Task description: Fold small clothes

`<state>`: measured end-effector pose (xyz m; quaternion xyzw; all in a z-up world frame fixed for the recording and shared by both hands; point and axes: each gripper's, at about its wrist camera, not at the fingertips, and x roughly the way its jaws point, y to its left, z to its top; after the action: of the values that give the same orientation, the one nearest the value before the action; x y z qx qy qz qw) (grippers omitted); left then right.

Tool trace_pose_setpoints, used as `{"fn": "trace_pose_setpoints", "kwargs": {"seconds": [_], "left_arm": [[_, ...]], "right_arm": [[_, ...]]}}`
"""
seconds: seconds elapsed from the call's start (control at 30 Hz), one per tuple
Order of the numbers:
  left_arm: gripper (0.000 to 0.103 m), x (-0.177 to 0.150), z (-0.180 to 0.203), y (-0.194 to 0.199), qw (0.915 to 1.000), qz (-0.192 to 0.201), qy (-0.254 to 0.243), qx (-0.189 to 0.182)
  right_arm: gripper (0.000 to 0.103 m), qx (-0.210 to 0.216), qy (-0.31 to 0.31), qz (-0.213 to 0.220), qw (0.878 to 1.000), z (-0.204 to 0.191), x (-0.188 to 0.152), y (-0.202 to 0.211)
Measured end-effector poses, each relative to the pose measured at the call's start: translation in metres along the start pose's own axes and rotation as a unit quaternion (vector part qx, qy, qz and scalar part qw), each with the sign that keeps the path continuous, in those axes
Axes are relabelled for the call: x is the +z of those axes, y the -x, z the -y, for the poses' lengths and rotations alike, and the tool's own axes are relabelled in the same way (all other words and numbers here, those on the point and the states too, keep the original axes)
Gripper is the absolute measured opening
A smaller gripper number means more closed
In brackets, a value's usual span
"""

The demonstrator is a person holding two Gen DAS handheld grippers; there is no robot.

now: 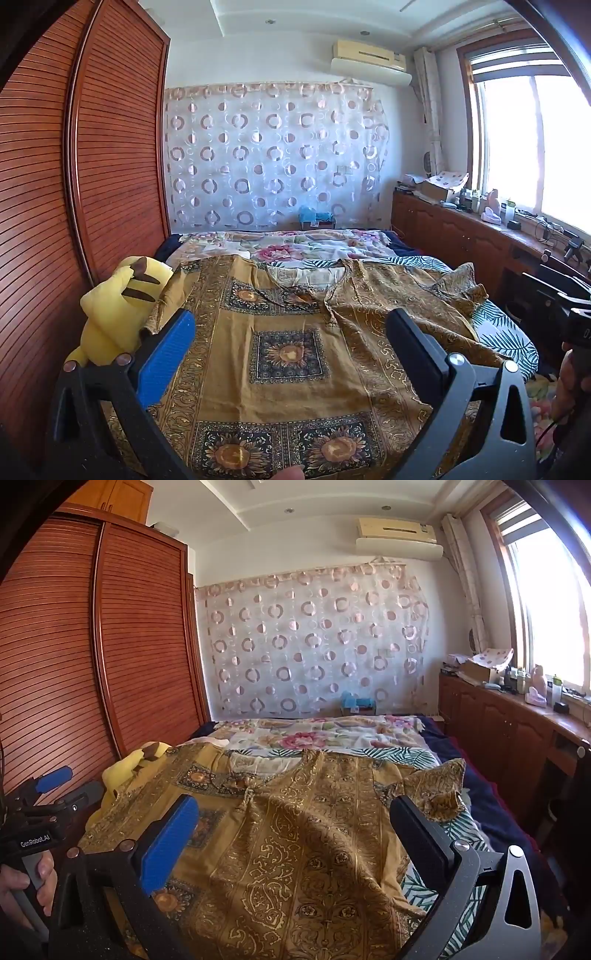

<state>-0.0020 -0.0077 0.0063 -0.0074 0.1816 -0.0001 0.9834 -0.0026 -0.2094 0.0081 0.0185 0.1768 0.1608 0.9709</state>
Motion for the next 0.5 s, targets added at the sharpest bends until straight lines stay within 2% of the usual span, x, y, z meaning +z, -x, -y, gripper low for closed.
{"fn": "trace_pose_setpoints", "kwargs": {"seconds": [0.5], "left_arm": [[0.103, 0.0032, 0.0023, 0.0004, 1.0000, 0.001, -0.002, -0.001]], "right_arm": [[0.103, 0.003, 0.001, 0.001, 1.000, -0.0012, -0.0008, 0.0017]]}}
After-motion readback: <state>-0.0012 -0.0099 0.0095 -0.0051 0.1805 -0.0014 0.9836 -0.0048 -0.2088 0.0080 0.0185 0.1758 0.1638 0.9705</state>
